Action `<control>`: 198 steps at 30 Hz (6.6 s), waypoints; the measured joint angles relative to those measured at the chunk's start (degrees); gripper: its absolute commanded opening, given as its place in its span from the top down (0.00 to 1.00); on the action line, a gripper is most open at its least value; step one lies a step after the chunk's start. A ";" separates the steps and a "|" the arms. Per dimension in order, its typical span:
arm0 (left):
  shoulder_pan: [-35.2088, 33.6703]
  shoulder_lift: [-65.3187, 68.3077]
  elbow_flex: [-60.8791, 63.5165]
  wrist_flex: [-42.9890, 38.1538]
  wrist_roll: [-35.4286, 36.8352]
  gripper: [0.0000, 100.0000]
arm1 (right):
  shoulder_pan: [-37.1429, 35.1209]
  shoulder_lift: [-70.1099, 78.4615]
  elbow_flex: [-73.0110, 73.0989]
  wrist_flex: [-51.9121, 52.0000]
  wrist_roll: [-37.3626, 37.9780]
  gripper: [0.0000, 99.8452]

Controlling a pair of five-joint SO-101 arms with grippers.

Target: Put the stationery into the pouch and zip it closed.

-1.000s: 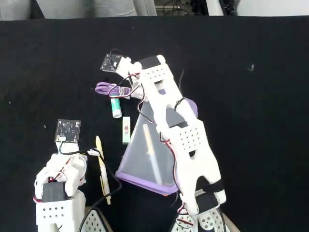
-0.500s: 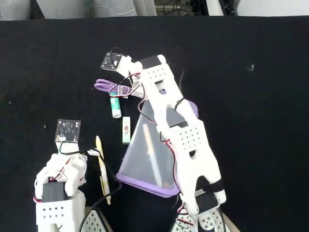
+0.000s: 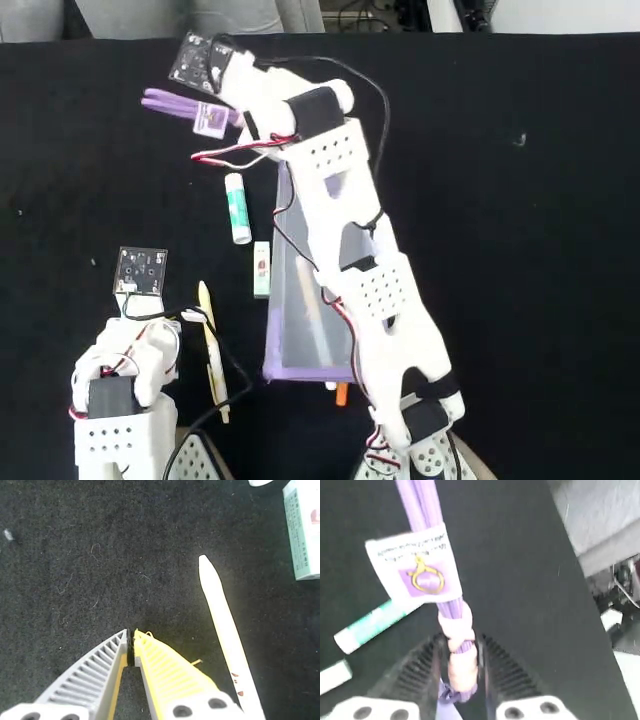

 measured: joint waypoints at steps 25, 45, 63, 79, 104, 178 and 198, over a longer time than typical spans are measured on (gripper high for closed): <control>0.00 0.00 0.00 0.00 0.00 0.97 | -5.45 -31.47 -1.58 2.81 -13.27 0.99; 0.00 0.00 0.00 0.00 0.00 0.97 | -1.67 -18.90 -1.58 -22.77 -13.98 0.99; 0.00 0.00 0.00 0.00 0.00 0.97 | -7.30 -18.55 -2.02 2.90 -15.56 0.99; 0.00 0.00 0.00 0.00 0.00 0.97 | -14.24 -23.65 -2.02 2.99 -30.51 0.99; 22.15 0.00 -0.53 1.23 0.00 0.97 | -11.52 -37.10 7.21 2.99 -31.03 0.99; -1.14 0.18 0.00 -70.15 17.85 0.97 | 24.97 -46.33 19.52 -4.31 -31.03 0.99; 1.14 0.18 0.00 -66.02 17.85 0.97 | 29.80 -30.95 13.98 -18.29 -54.15 0.99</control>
